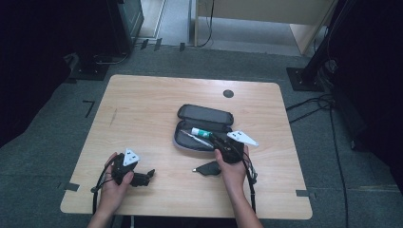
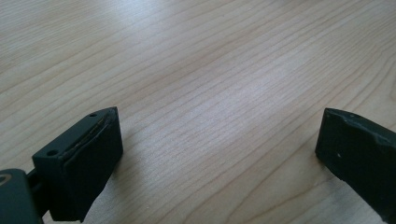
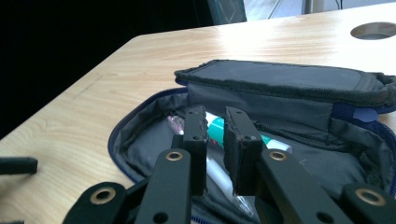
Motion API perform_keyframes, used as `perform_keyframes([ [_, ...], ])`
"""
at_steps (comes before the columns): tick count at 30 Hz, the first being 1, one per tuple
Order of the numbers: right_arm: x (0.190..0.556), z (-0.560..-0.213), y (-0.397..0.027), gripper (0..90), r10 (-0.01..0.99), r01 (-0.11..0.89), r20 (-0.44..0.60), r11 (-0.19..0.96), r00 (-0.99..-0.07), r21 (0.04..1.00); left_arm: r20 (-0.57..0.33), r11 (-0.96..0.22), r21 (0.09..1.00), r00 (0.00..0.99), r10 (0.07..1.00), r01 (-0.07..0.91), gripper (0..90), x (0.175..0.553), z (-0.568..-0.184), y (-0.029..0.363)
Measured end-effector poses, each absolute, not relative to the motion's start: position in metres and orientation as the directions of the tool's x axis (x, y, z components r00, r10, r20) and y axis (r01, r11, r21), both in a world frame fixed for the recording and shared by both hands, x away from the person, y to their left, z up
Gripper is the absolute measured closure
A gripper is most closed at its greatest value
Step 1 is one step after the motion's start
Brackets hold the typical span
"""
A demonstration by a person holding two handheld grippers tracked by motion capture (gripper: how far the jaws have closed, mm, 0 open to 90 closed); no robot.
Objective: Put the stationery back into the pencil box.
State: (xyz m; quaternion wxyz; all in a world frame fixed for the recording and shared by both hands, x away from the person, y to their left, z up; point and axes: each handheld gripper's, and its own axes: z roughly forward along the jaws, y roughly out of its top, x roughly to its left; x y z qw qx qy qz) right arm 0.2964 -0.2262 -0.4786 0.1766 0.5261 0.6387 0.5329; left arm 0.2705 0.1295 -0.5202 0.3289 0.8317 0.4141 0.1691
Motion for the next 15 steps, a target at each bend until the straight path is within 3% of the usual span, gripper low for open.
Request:
perform_keyframes([
  [8,0.276,-0.47,-0.236,68.9,0.853,0.472,0.319,-0.098,-0.414,0.876,0.008,-0.441,0.687,0.6,0.8,0.578,0.8,0.27,-0.52,0.129],
  [15,0.257,-0.463,-0.246,52.1,0.858,0.463,0.282,-0.059,-0.43,0.884,0.008,-0.449,0.685,0.611,0.791,0.573,0.8,0.269,-0.52,0.129],
])
